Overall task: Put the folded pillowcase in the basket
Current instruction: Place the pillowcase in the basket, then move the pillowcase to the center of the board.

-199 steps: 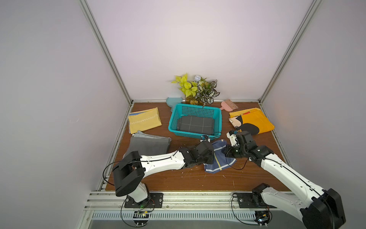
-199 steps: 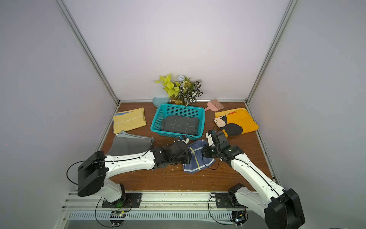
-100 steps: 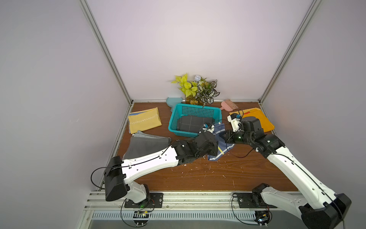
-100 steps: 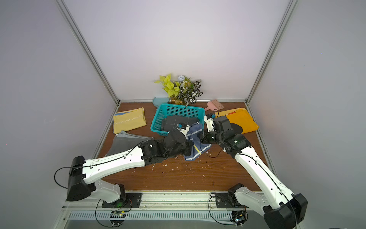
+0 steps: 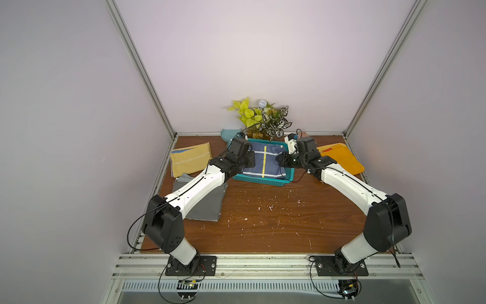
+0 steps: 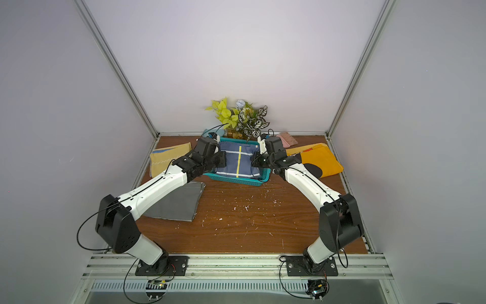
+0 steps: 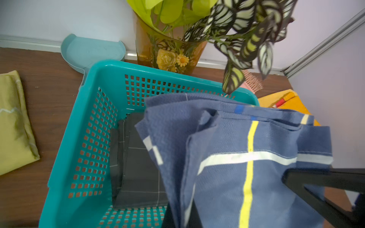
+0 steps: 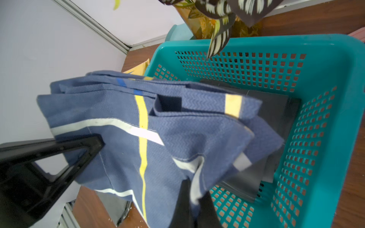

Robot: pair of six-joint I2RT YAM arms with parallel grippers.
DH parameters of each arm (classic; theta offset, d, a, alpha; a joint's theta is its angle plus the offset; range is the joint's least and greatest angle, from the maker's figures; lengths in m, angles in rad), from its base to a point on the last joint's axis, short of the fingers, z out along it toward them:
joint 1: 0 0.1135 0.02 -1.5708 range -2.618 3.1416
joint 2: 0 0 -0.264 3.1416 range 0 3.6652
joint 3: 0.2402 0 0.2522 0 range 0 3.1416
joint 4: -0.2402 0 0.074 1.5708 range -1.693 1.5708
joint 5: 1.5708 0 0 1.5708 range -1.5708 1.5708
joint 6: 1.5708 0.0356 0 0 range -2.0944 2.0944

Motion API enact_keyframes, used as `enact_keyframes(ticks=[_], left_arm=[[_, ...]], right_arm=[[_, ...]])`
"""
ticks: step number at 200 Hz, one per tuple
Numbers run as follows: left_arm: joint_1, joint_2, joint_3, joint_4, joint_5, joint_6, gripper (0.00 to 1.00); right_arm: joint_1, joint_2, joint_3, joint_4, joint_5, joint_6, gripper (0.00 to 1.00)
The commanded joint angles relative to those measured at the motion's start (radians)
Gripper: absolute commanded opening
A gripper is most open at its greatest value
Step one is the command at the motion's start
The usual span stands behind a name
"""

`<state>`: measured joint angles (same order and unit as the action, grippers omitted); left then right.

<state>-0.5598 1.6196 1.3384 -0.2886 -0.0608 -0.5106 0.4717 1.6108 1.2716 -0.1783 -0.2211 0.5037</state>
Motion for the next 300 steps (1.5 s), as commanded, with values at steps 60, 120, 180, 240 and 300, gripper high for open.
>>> enact_keyframes(ticks=[60,120,180,240,300], left_arm=[[0.068,0.211,0.055,0.08,0.012,0.089,0.0],[0.107,0.266,0.077,0.089,-0.004,0.104,0.0],[0.118,0.24,0.064,0.101,-0.031,0.11,0.67],[0.117,0.071,0.026,0.107,-0.059,0.1,1.0],[0.076,-0.134,-0.264,0.27,0.086,-0.025,1.0]], right_arm=[[-0.036,0.102,0.034,0.121,0.07,-0.017,0.05],[-0.044,0.143,0.02,0.155,0.098,-0.002,0.08],[-0.045,0.085,-0.027,0.193,0.129,-0.015,0.58],[-0.113,-0.135,-0.064,-0.039,0.348,-0.099,0.99],[-0.408,0.029,-0.153,-0.138,0.255,-0.103,0.99]])
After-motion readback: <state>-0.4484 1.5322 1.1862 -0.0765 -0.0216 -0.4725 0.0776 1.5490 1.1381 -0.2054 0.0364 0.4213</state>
